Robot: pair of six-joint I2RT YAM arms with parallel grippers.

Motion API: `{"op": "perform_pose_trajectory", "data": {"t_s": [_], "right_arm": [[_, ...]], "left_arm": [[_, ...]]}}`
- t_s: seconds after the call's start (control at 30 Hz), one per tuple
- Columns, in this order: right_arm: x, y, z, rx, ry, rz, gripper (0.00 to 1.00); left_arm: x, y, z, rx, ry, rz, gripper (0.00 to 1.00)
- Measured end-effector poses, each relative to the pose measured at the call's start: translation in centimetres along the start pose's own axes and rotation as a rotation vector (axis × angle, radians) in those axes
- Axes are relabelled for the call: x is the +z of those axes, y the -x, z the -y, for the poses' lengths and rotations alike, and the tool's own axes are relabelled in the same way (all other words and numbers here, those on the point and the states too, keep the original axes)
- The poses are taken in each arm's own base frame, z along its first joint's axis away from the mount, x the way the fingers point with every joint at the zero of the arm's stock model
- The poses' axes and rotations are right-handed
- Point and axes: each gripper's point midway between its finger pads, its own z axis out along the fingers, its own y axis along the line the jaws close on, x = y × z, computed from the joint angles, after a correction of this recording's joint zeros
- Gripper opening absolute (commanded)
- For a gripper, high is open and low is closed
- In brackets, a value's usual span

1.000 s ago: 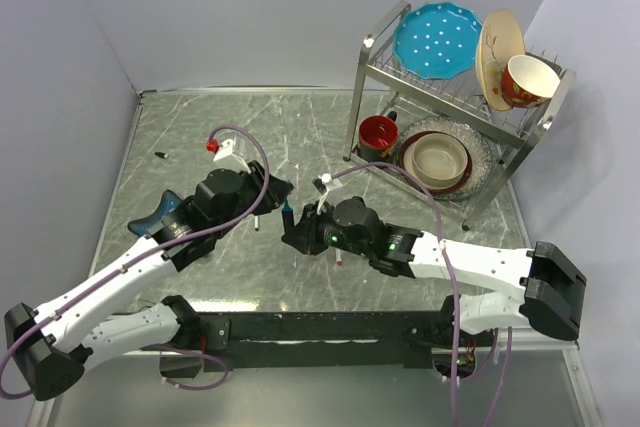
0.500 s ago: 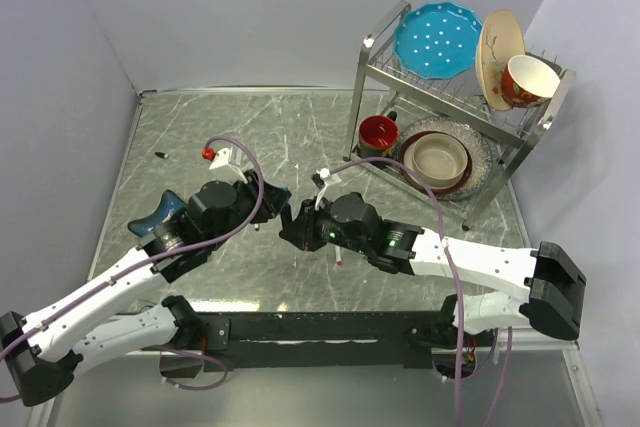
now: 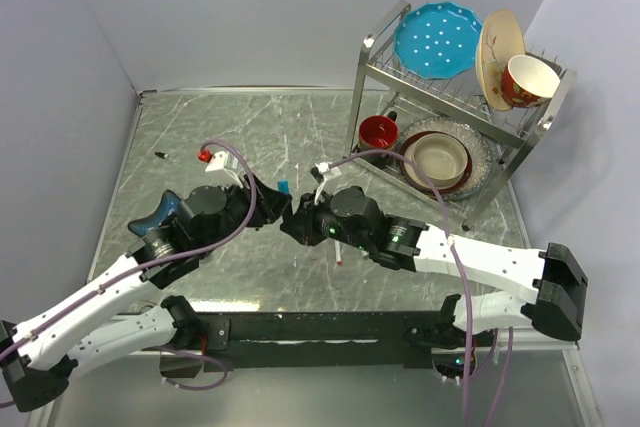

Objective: Insert the pens into the pen caps

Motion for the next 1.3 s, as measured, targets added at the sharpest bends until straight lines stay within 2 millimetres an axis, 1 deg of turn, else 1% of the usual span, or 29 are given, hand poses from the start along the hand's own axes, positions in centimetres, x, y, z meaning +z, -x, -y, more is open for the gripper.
{"op": "perform_pose_trajectory", "data": {"t_s": [0.03, 0.1, 0.23, 0.3, 0.4, 0.5, 0.67, 0.73, 0.83, 1.0, 1.07, 1.27, 1.3], "right_arm": [[-0.1, 0.3, -0.1, -0.007, 0.004, 0.010, 0.00], [-0.6, 1.2, -0.5, -0.016, 0.019, 0.040, 0.00], [-2.1, 3.0, -1.8, -0.036, 0.076, 0.107, 0.00], [-3.0, 3.3, -2.2, -0.049, 0.107, 0.126, 0.00], [-4.4, 3.2, -2.7, -0.067, 0.153, 0.138, 0.00], [-5.7, 2.8, -3.2, -0.082, 0.208, 0.142, 0.00], [-7.8, 2.0, -4.4, -0.094, 0.313, 0.133, 0.00], [-8.5, 1.7, -5.0, -0.099, 0.359, 0.131, 0.00], [-9.0, 1.5, -5.6, -0.102, 0.401, 0.124, 0.00], [-9.8, 0.8, -6.5, -0.110, 0.469, 0.099, 0.00], [-10.0, 0.7, -6.9, -0.110, 0.491, 0.090, 0.00], [-10.6, 0.6, -7.8, -0.109, 0.547, 0.082, 0.00], [-10.7, 0.6, -7.9, -0.109, 0.553, 0.083, 0.00]], "left_arm": [[-0.2, -0.2, 0.1, 0.004, -0.007, -0.009, 0.60], [-0.9, -0.2, 0.3, 0.014, -0.026, -0.019, 0.66], [-2.1, 0.1, 1.3, 0.029, -0.091, -0.019, 0.70], [-2.8, 0.1, 2.0, 0.047, -0.134, -0.029, 0.72], [-3.6, -0.2, 3.1, 0.072, -0.208, -0.053, 0.76], [-4.8, -0.5, 4.9, 0.094, -0.319, -0.081, 0.79], [-6.8, 0.0, 8.0, 0.116, -0.495, -0.081, 0.79], [-7.3, 0.2, 8.9, 0.123, -0.546, -0.080, 0.79], [-7.8, 0.7, 10.1, 0.128, -0.596, -0.075, 0.77], [-7.5, 1.6, 11.4, 0.141, -0.623, -0.068, 0.75], [-7.4, 1.8, 11.7, 0.151, -0.631, -0.061, 0.72], [-6.5, 1.4, 11.9, 0.167, -0.632, -0.079, 0.60], [-6.4, 1.3, 11.9, 0.170, -0.632, -0.085, 0.51]]}}
